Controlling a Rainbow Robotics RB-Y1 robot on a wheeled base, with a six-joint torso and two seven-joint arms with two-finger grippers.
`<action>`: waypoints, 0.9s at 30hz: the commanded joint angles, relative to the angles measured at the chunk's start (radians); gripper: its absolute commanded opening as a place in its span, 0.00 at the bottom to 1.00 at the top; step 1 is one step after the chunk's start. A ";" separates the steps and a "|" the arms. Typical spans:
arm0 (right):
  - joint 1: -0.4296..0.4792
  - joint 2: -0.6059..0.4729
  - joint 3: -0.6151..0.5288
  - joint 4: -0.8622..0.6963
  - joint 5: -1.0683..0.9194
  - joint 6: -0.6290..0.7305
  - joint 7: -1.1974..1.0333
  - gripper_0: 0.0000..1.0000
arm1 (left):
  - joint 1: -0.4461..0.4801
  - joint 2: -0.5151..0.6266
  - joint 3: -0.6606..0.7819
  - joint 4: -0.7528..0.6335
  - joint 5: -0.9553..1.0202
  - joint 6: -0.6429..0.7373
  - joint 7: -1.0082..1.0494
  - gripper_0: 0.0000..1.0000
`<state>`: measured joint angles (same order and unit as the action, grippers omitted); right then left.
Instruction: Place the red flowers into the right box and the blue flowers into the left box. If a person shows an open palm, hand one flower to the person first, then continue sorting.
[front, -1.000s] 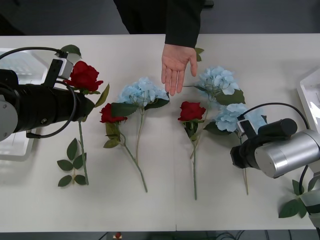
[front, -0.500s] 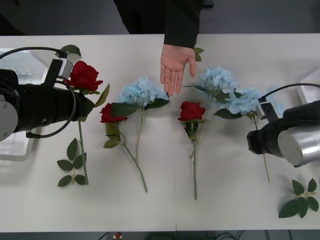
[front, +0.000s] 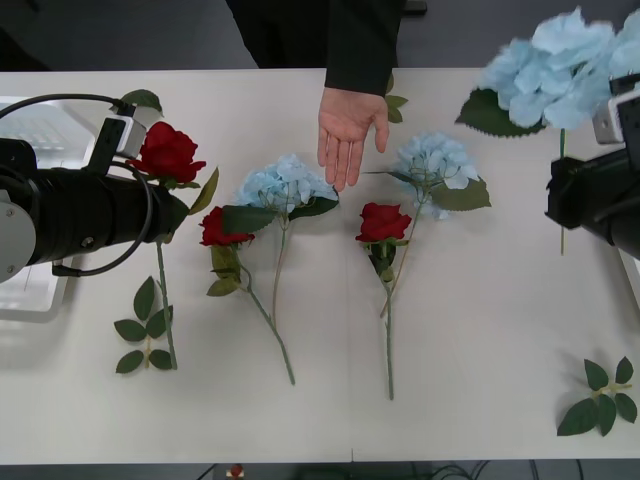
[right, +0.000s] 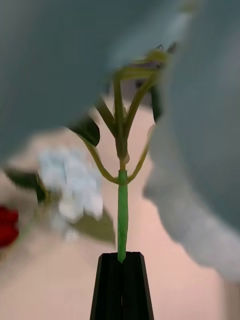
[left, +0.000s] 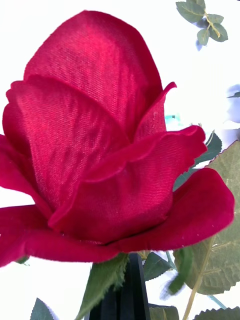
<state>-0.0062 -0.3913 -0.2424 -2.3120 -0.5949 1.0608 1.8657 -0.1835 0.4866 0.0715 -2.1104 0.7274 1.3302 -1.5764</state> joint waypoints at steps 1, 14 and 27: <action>-0.072 0.035 0.015 -0.024 -0.057 -0.096 0.099 0.00 | -0.014 0.001 0.011 -0.025 -0.010 -0.003 0.021 0.00; -0.317 0.063 0.040 0.207 -0.319 -0.369 0.309 0.00 | -0.014 -0.002 0.013 -0.025 -0.002 -0.002 0.021 0.00; -0.416 0.065 0.069 0.316 -0.335 -0.441 0.323 0.00 | -0.014 -0.006 0.014 -0.025 -0.003 -0.002 0.019 0.00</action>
<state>-0.4116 -0.3351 -0.1631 -1.9743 -0.9264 0.6240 2.1418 -0.1835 0.4864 0.0715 -2.1104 0.7271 1.3302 -1.5764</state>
